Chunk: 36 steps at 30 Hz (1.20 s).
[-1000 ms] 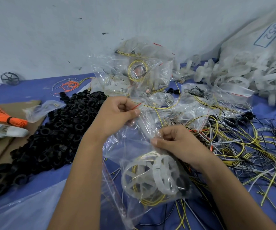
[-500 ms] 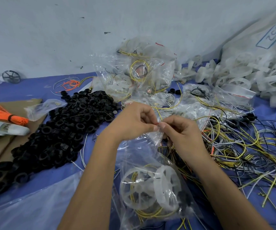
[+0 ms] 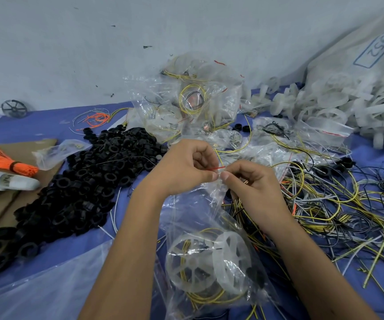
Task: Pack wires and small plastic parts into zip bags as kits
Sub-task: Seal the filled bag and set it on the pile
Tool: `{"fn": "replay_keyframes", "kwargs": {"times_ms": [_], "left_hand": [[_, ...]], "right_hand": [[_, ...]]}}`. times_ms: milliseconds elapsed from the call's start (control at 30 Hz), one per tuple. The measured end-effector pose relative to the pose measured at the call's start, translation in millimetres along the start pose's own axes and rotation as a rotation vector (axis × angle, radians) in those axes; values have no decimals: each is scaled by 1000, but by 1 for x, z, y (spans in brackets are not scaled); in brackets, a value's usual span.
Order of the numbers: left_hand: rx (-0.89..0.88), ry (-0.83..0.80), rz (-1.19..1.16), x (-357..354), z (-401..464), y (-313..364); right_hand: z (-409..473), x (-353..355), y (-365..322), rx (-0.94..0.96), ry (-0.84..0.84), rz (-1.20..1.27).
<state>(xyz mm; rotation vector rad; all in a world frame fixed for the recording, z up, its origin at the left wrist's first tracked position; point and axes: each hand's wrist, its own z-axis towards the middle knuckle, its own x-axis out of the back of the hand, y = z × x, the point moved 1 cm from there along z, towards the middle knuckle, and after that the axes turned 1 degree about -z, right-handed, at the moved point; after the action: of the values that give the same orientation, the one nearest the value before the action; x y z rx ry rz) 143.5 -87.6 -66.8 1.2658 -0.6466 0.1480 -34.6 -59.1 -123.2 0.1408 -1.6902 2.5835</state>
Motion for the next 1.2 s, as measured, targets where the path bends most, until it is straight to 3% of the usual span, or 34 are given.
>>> {"fn": "replay_keyframes", "kwargs": {"times_ms": [167,567,933,1200], "left_hand": [[-5,8,-3,2,0,1],[38,6,51,1,2,-4],[16,-11,167,-1,3,-3],[51,-65,68,13,-3,-8]], "right_hand": [[1,2,1,-3,-43,8],[1,-2,6,32,28,-102],[-1,-5,4,-24,36,-37],[1,-1,7,-22,42,3]]}}
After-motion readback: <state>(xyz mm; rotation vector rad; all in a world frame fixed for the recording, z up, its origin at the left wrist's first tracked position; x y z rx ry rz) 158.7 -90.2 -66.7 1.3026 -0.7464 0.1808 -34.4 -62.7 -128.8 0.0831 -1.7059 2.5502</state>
